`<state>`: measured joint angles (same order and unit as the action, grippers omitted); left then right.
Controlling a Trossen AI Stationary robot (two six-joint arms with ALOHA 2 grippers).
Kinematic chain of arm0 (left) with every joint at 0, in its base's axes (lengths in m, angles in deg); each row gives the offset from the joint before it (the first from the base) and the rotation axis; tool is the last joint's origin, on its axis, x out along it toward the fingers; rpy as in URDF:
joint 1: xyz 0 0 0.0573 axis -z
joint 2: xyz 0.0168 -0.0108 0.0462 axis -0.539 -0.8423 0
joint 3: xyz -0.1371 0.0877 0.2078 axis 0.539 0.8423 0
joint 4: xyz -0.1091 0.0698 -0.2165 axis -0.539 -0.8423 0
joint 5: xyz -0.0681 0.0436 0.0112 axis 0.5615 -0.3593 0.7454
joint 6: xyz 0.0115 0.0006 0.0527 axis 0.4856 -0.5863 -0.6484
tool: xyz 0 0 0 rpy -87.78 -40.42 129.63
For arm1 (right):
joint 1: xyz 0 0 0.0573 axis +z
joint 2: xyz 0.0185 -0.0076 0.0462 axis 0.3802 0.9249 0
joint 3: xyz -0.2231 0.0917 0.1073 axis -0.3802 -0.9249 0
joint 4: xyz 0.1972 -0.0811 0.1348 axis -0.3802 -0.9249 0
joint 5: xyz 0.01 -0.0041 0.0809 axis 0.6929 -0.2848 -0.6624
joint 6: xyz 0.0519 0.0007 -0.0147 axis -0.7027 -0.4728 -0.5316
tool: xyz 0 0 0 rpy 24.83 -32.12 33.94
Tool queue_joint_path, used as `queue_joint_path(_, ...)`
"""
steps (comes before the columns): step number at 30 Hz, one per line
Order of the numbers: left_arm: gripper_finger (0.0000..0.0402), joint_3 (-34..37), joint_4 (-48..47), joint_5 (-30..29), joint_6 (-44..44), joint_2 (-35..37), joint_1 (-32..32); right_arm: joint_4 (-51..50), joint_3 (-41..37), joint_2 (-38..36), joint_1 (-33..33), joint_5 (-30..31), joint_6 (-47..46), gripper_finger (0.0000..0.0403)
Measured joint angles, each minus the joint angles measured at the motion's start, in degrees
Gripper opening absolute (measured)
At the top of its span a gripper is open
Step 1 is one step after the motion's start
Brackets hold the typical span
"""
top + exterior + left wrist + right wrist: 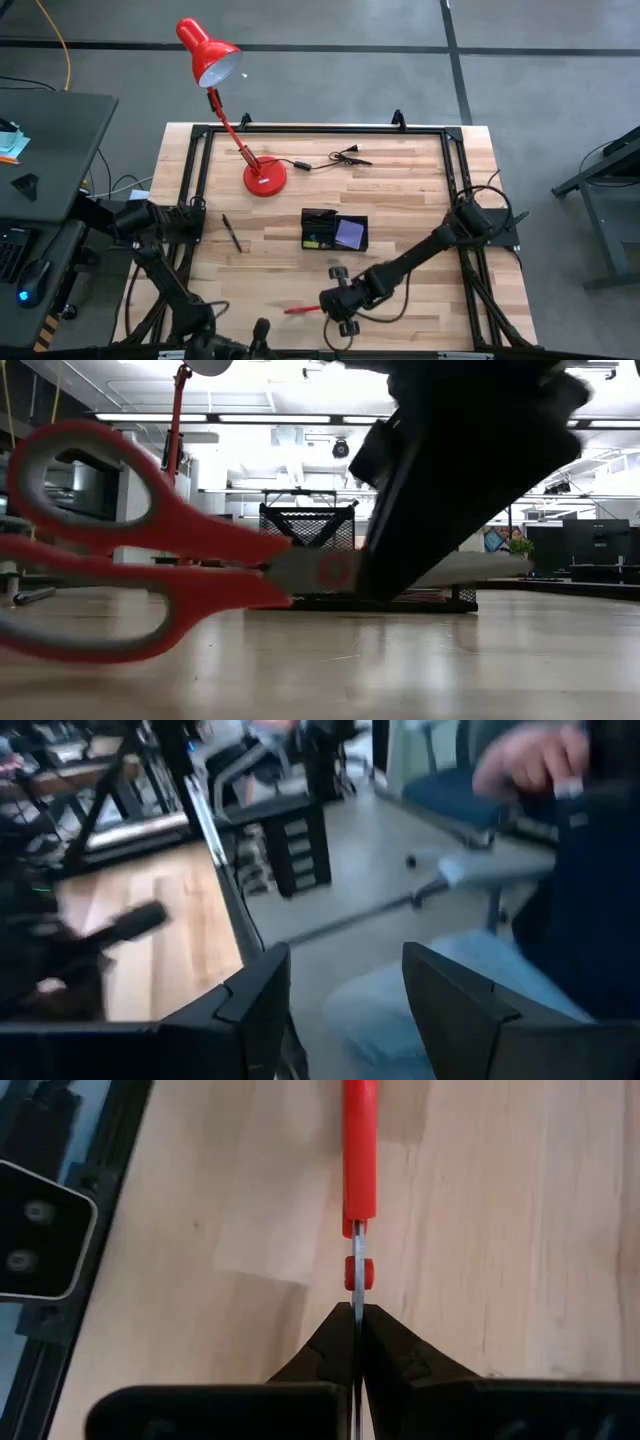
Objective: Pick and place office supplies into organizer
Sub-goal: Put the red scissors into the black desk organizer
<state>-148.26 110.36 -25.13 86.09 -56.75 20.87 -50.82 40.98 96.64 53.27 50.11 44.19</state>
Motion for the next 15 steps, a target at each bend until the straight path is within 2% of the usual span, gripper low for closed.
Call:
queue_joint_path(7,0.0184,15.1,21.3,9.3,-8.0,6.1,-1.0,-2.4,0.0,-2.6,4.3,9.1,-1.8,0.0000)
queue_joint_path(15,0.0184,35.7,32.4,0.8,-10.0,20.5,-1.1,-7.5,0.0,-5.0,6.0,22.3,-4.5,0.0000)
